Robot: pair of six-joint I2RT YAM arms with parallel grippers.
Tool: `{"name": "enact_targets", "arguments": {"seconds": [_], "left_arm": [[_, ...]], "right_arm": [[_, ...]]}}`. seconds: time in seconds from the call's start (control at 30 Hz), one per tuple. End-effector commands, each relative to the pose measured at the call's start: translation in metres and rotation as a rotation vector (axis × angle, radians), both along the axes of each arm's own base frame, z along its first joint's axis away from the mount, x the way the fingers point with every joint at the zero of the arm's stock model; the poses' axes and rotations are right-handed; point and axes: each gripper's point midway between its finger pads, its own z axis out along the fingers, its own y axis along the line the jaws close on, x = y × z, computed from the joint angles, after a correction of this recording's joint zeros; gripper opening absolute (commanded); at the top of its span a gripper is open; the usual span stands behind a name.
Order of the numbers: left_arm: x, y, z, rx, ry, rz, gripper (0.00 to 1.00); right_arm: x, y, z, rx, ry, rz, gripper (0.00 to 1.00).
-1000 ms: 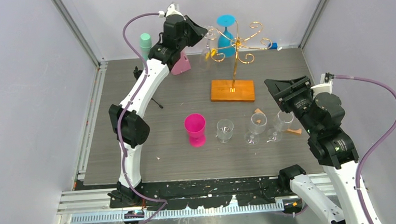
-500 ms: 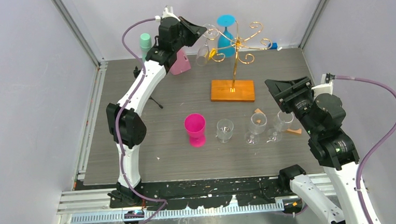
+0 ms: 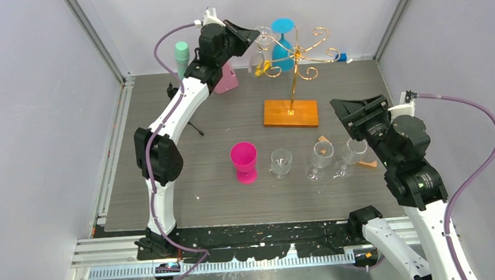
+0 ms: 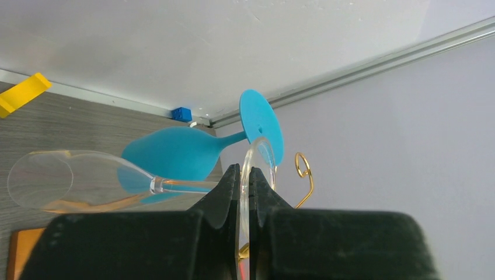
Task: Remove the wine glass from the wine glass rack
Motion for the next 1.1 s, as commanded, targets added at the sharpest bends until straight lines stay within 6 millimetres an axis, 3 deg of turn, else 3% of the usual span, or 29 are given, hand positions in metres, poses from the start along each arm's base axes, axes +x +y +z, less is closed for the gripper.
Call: {"name": "enact_targets", "arguments": {"seconds": [0.0,0.3,0.6,0.77,1.07], "left_arm": [[-0.020,-0.004,0.073,-0.093,-0.165,-0.043,0.00],[-0.034,-0.027,0.079,-0.101,-0.188,-0.151,0.00],[-0.060,-0.034,0.079,-0.125,-0.163,-0.220,0.00],[-0.076,-0.026,0.079,-0.095,-0.174,-0.209,0.00],[-0.111,0.008,0.094,-0.026,-0.228,-0.130,0.00]], "right_arm": [[0.005,0.000,0.009,0.011,-0.024,-0.009,0.53],[0.002,-0.002,0.008,0.011,-0.020,-0.013,0.53],[0.001,-0.002,0.008,0.013,-0.022,-0.015,0.53],[0.001,-0.002,0.008,0.014,-0.021,-0.015,0.53],[0.001,-0.001,0.012,0.018,-0.040,-0.006,0.56]]}}
